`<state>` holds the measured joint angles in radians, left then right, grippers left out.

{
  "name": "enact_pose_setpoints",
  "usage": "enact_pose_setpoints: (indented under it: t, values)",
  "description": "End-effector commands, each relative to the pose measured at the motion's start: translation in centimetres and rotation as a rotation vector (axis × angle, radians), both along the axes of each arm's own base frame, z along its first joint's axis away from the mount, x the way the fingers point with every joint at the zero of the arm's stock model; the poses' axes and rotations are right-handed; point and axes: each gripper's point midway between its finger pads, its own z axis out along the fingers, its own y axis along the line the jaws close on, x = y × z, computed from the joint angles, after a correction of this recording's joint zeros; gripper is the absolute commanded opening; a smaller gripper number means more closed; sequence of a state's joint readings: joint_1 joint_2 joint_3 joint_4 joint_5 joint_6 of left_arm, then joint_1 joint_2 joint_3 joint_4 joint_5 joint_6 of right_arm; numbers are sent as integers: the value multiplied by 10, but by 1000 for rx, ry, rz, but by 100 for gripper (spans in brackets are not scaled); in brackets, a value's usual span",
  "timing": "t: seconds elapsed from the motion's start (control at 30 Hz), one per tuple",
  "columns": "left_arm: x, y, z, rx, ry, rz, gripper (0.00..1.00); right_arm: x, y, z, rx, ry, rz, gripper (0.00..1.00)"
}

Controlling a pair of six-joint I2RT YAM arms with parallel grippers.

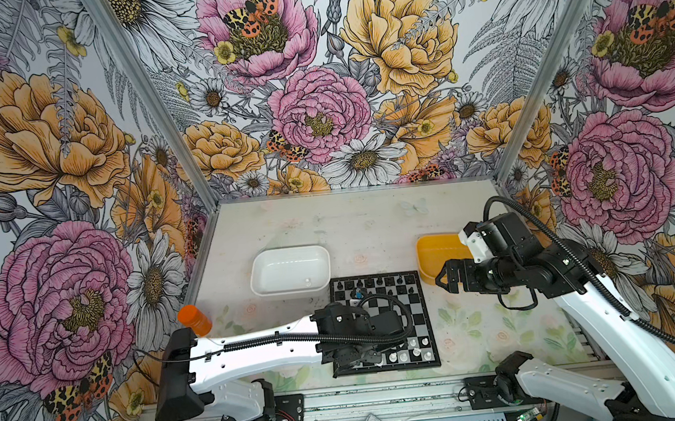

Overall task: Set up the chess pieces on the board
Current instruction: 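Carry the white piece with the left gripper to the board's near edge, then lower the white piece onto its near-row square and open the left gripper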

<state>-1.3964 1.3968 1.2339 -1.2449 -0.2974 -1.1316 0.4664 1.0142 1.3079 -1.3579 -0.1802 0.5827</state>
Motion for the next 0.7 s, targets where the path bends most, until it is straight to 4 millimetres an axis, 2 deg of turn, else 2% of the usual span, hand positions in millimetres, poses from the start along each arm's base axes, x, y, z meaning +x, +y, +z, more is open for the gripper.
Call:
enact_pose_setpoints:
  t: [0.0,0.27,0.67]
  values:
    - [3,-4,-2,10,-29,28,3,-6,-3,10,-4,-27,17,98]
    - [-4,-7,-27,94,2,-10,6,-13,-8,11,-6,-35,8,98]
    - [-13,-20,-60,64,63,-24,8,-14,-12,8,-32,-30,20,99]
